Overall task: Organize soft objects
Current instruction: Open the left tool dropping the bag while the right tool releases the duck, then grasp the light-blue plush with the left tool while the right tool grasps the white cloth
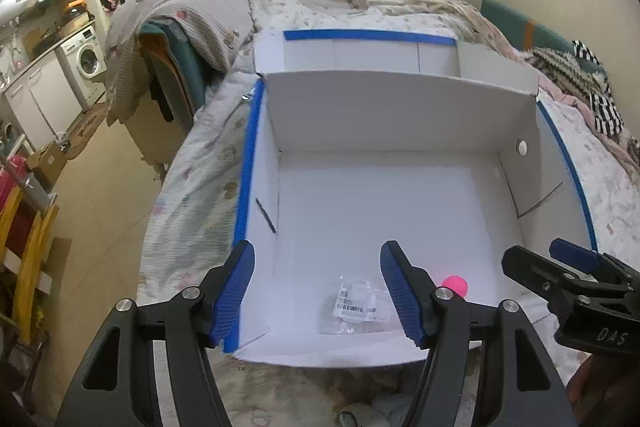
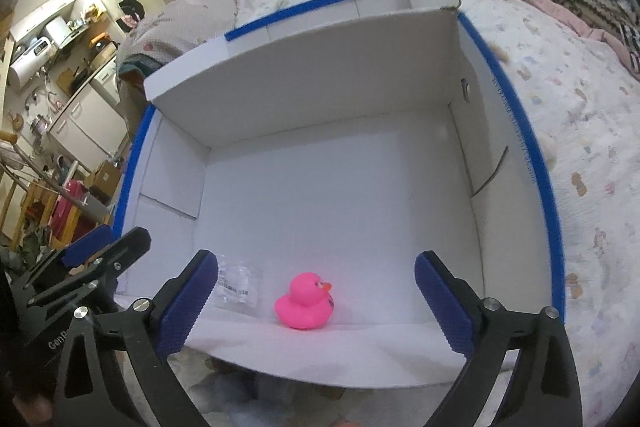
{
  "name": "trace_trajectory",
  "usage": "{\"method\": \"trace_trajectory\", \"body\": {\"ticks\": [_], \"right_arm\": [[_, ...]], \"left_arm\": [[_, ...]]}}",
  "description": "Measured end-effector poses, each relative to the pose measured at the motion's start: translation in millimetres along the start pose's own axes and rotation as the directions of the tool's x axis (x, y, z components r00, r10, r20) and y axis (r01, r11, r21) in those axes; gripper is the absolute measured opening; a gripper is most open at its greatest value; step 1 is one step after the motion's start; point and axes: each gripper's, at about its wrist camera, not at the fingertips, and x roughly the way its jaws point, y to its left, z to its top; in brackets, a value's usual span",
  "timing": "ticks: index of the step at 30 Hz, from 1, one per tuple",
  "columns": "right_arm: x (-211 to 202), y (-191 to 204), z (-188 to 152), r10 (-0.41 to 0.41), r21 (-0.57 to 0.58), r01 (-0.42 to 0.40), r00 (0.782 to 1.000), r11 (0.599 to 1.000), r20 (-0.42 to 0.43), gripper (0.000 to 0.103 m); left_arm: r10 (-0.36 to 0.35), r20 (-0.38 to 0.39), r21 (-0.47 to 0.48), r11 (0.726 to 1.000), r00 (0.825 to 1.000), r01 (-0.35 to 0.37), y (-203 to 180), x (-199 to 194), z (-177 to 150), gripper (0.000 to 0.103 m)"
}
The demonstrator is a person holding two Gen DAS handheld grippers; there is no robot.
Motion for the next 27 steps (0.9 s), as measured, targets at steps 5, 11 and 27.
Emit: {"method": "trace_trajectory", "body": {"ticks": [5, 11, 27], "right_arm": [[-18, 0, -5, 0.003, 0.006, -0.004, 0.999, 1.0, 0.048, 0.103], [-38, -2, -16, 0.018, 0.01, -0.018, 0.997, 1.0, 0.076, 0.103], [-46, 2, -68, 0.059, -0.027, -0.061, 0.997, 0.998, -0.04, 0.103]], "left_arm": [[-0.009, 0.017, -0.034, 0.999, 1.0, 0.009, 10, -17, -3, 0.063], [0.009, 0.027, -0.091, 0.996, 1.0, -0.007, 31, -34, -14, 0.071], [0.033, -0.116, -0.167, 0.985, 0.993, -0.052, 73, -30, -65, 0.071]]}}
